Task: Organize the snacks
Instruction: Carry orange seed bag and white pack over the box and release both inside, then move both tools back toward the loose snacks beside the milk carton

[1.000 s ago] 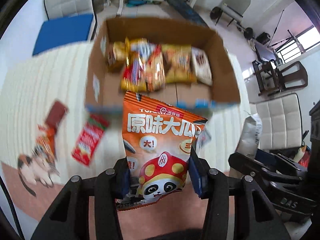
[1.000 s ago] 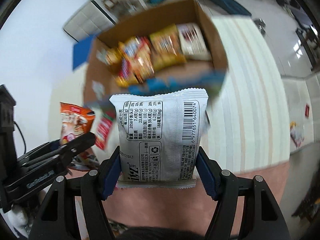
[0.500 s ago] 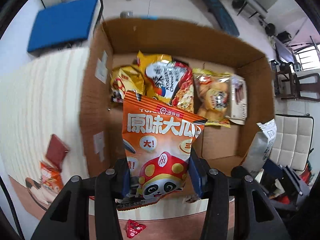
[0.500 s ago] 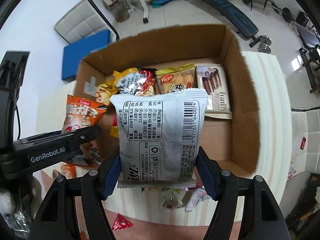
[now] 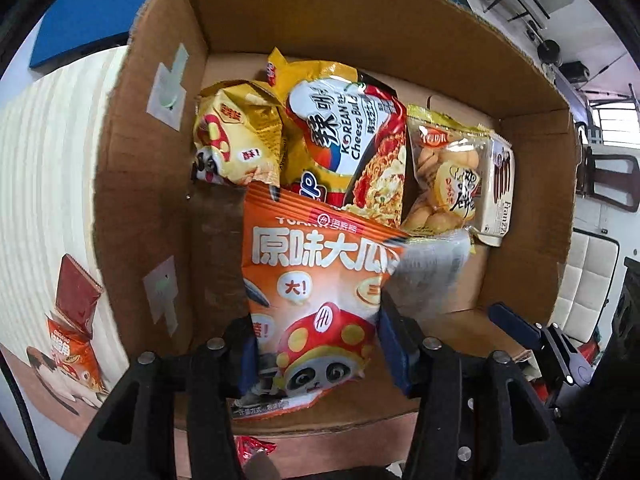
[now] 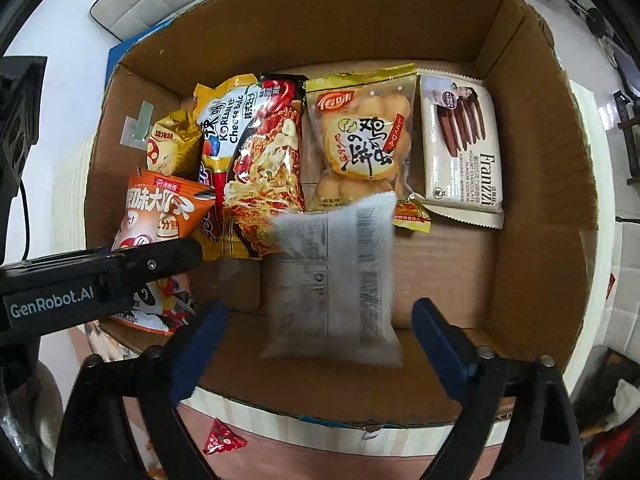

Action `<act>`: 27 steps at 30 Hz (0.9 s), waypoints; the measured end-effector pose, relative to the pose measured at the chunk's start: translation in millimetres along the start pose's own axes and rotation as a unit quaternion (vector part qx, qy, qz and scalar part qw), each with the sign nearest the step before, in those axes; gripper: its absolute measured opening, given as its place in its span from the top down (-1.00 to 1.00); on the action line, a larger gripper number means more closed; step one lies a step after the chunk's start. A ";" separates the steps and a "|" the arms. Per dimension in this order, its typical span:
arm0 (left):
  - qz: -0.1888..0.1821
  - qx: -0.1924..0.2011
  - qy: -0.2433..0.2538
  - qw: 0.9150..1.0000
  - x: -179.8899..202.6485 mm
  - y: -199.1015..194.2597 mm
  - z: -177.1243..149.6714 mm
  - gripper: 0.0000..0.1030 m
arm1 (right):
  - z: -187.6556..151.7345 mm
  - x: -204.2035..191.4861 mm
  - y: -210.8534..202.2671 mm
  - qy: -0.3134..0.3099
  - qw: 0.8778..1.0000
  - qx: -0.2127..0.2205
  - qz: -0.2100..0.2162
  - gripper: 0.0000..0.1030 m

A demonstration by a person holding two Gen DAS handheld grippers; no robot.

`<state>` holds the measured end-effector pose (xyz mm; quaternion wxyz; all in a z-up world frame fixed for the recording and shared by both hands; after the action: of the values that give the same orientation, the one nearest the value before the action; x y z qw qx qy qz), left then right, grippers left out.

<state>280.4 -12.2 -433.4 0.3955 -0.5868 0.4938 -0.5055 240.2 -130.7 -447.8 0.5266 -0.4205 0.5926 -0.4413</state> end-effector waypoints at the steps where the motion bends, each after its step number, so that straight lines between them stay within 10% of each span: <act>1: 0.000 0.003 0.001 1.000 0.1 -1.9 -0.3 -0.15 | 0.0 -0.3 -2.8 -0.001 1.000 0.002 -0.003 -0.87; 4: 0.001 0.019 0.007 1.000 -0.6 -13.6 -2.0 -0.65 | 0.2 -3.4 -10.8 -0.008 1.000 0.009 -0.006 -0.87; 12: 0.009 0.084 0.031 0.996 11.1 -59.3 -14.2 -0.65 | -2.9 -13.5 -44.8 -0.022 0.998 0.056 -0.022 -0.88; 19: 0.068 0.215 0.063 0.972 16.4 -113.1 -29.2 -0.65 | -34.5 -16.4 -83.7 -0.008 0.994 0.106 0.000 -0.89; 27: 0.111 0.255 0.057 0.959 -13.4 -109.2 -83.2 -0.65 | -102.2 -14.6 -53.4 0.017 0.995 0.093 0.026 -0.89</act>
<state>218.1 25.5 -316.3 0.5567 -0.3780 0.4319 -0.6005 141.6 -122.2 -386.9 0.5647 -0.3468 0.5683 -0.4877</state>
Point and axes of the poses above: each gripper's, at about its wrist camera, not at the fingertips, and y roughly the way its jaws point, x to its right, z to its top, the point moved 10 cm from there along y, roughly the way its jaws point, and after that the axes turned 2 degrees about z, right-handed, at the moved point
